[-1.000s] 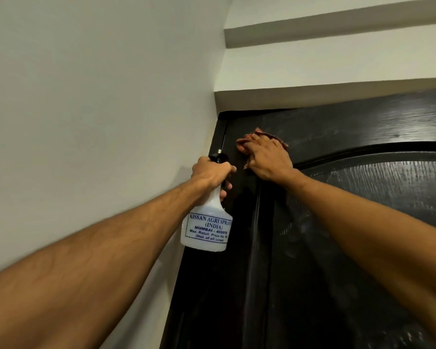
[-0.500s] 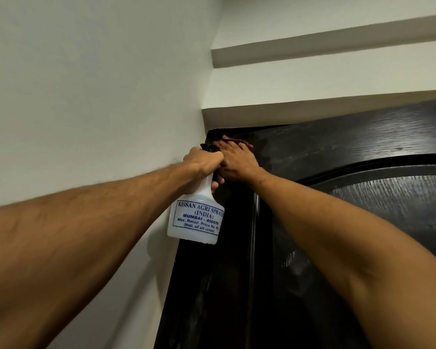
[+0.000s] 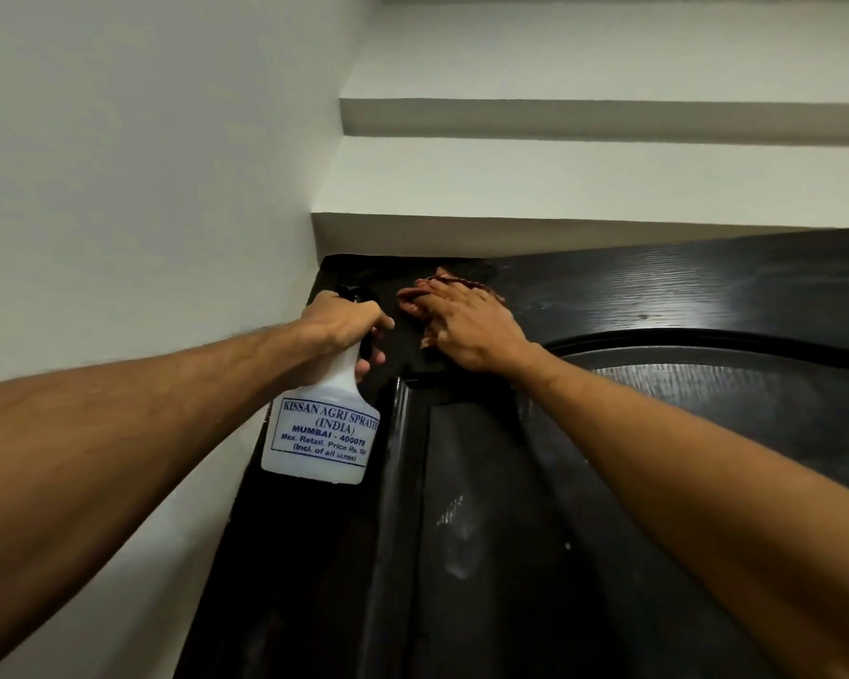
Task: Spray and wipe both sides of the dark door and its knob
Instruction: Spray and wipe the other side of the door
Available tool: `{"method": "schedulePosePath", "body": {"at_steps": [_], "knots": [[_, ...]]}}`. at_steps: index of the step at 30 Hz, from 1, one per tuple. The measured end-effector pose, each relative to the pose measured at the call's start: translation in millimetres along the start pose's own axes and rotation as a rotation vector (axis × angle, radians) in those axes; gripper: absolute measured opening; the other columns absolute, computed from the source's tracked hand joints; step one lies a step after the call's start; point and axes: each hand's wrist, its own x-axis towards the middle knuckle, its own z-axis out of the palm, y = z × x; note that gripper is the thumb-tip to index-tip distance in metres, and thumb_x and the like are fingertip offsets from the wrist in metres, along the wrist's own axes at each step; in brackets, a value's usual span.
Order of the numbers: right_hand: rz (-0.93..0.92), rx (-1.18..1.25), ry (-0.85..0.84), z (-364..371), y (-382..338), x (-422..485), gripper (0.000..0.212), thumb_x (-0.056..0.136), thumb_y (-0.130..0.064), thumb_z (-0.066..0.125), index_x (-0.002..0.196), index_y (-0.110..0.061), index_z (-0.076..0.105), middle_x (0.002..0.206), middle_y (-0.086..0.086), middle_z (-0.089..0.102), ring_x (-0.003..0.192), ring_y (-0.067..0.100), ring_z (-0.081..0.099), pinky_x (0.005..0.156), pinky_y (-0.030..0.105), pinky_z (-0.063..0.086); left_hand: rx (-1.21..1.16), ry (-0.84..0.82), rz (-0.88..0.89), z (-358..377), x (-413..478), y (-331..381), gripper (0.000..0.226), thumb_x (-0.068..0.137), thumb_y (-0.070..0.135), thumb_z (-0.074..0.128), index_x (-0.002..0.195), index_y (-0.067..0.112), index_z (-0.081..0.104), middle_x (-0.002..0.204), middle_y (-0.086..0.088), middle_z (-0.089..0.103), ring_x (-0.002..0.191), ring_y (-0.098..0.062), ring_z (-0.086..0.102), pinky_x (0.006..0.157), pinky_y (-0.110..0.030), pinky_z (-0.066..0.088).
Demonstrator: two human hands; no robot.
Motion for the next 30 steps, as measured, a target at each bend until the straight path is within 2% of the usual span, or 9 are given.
{"method": "schedulePosePath", "body": {"at_steps": [5,7,10,12,17,21,23,27,30], "knots": [[0.361,-0.059,0.112,-28,57,-28,0.060,0.095,-0.043,0.056,0.152,-0.029,0.042,0.166,0.004,0.029,0.153,0.028,0.023,0.125,0.051,0.018,-0.015,-0.060,-0.011,27,-13,6,0.021,0.096,0.024,0.073,0.093,0.003,0.070,0.079,-0.017,0.073,0.035,-0.014,0.055,0.038,-0.023,0.044],[0.256,-0.047,0.072,-24,37,-30,0.062,0.094,-0.040,0.058,0.152,-0.030,0.042,0.168,0.001,0.025,0.153,0.027,0.022,0.124,0.049,0.019,-0.024,-0.065,-0.006,34,-13,9,0.022,0.095,0.025,0.073,0.097,0.003,0.071,0.080,-0.017,0.075,0.044,-0.018,0.060,0.041,-0.025,0.047],[-0.033,-0.017,-0.072,-11,9,-36,0.063,0.097,-0.038,0.054,0.158,-0.033,0.036,0.170,-0.004,0.021,0.157,0.019,0.014,0.126,0.048,0.017,-0.073,-0.051,0.017,44,-12,14,0.024,0.092,0.024,0.076,0.103,0.003,0.073,0.085,-0.019,0.078,0.075,-0.033,0.076,0.053,-0.031,0.053],[-0.043,-0.034,-0.073,-22,26,-44,0.063,0.097,-0.041,0.051,0.158,-0.034,0.035,0.169,-0.005,0.023,0.157,0.018,0.013,0.126,0.049,0.016,-0.087,-0.053,0.025,52,-14,19,0.025,0.092,0.025,0.076,0.103,0.003,0.073,0.085,-0.018,0.078,0.082,-0.034,0.077,0.057,-0.032,0.054],[0.346,-0.066,0.071,-56,91,-73,0.060,0.098,-0.041,0.053,0.155,-0.029,0.037,0.169,0.003,0.023,0.155,0.027,0.021,0.126,0.052,0.016,-0.025,-0.091,0.023,66,-25,40,0.022,0.097,0.027,0.072,0.098,0.005,0.070,0.083,-0.016,0.075,0.045,-0.016,0.060,0.041,-0.025,0.047],[0.051,-0.019,-0.083,-44,67,-90,0.061,0.101,-0.036,0.049,0.159,-0.032,0.031,0.171,-0.003,0.017,0.158,0.020,0.012,0.127,0.051,0.013,-0.032,-0.084,0.030,82,-36,53,0.021,0.095,0.026,0.073,0.097,0.005,0.070,0.084,-0.016,0.075,0.040,-0.014,0.059,0.039,-0.024,0.045],[0.024,-0.028,-0.095,-55,81,-100,0.060,0.102,-0.040,0.044,0.159,-0.033,0.031,0.171,-0.005,0.018,0.158,0.017,0.012,0.127,0.051,0.013,-0.047,-0.088,0.028,92,-41,60,0.021,0.095,0.026,0.073,0.096,0.005,0.070,0.082,-0.016,0.075,0.039,-0.014,0.058,0.040,-0.024,0.045],[0.388,-0.033,0.079,-96,152,-134,0.070,0.089,-0.051,0.031,0.154,-0.028,0.039,0.168,0.003,0.027,0.154,0.026,0.023,0.125,0.054,0.018,-0.064,-0.144,0.022,121,-55,77,0.021,0.097,0.025,0.072,0.097,0.005,0.068,0.084,-0.017,0.074,0.035,-0.012,0.058,0.038,-0.023,0.045],[0.507,-0.054,0.092,-107,166,-145,0.066,0.093,-0.046,0.039,0.156,-0.026,0.037,0.168,0.008,0.025,0.153,0.032,0.023,0.126,0.053,0.017,-0.045,-0.156,0.033,139,-61,85,0.022,0.098,0.025,0.071,0.101,0.004,0.069,0.084,-0.015,0.074,0.037,-0.010,0.060,0.037,-0.022,0.045]]}}
